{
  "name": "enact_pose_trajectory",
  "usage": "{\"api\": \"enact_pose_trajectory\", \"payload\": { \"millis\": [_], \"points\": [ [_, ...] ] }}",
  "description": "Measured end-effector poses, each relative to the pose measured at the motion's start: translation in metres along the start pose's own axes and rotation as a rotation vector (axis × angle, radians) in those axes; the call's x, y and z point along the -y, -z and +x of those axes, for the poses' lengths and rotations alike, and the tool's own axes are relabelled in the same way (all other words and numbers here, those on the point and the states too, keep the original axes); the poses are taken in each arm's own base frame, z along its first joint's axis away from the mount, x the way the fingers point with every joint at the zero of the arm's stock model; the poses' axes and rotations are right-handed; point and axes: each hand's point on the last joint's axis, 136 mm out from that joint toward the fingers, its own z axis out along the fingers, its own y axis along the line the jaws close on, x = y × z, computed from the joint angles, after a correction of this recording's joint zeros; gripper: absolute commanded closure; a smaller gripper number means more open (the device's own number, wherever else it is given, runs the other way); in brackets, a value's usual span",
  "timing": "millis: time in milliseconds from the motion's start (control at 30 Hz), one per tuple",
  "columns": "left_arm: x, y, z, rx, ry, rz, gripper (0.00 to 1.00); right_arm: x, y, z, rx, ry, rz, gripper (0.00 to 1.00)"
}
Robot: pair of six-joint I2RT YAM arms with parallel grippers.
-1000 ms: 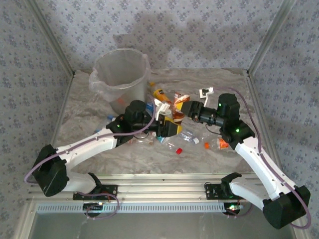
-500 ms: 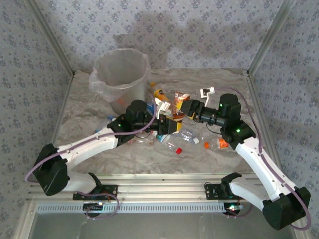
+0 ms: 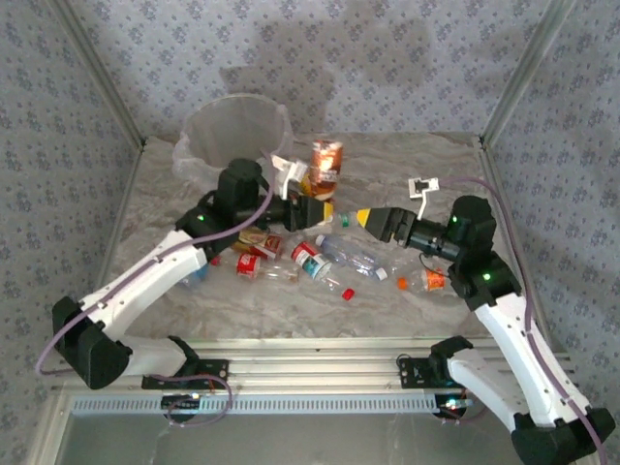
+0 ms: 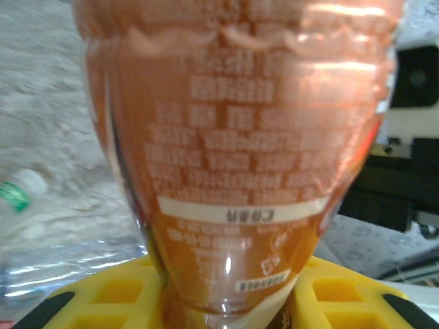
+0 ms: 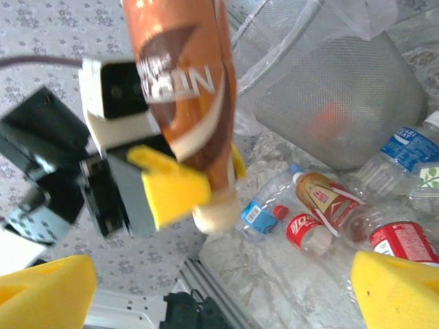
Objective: Put the plastic bottles in the bin
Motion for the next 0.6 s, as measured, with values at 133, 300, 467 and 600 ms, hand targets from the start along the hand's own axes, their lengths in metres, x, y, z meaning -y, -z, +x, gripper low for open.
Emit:
{"api": "enact_pose_trajectory", "payload": {
  "millis": [133,300,467,600],
  "points": [
    [-0.025,0.034,-0.037,0.046,-0.035,-0.150,0.68,0.001,0.005,0.004,-0.012,0.035,0.026,0.02],
    [-0.063,0.072,-0.077,0.080,-0.071,-0.345,0.66,0.011,0.006,0.009,-0.029,0.048,0.071,0.02],
    [-0.117,0.089,-0.094,0.034,-0.080,-0.542,0.65,0.020,0.008,0.012,-0.041,0.069,0.122,0.02],
    [-0.159,0.090,-0.100,-0.038,-0.093,-0.673,0.65,0.028,0.009,0.015,-0.057,0.074,0.159,0.02]
  ]
}}
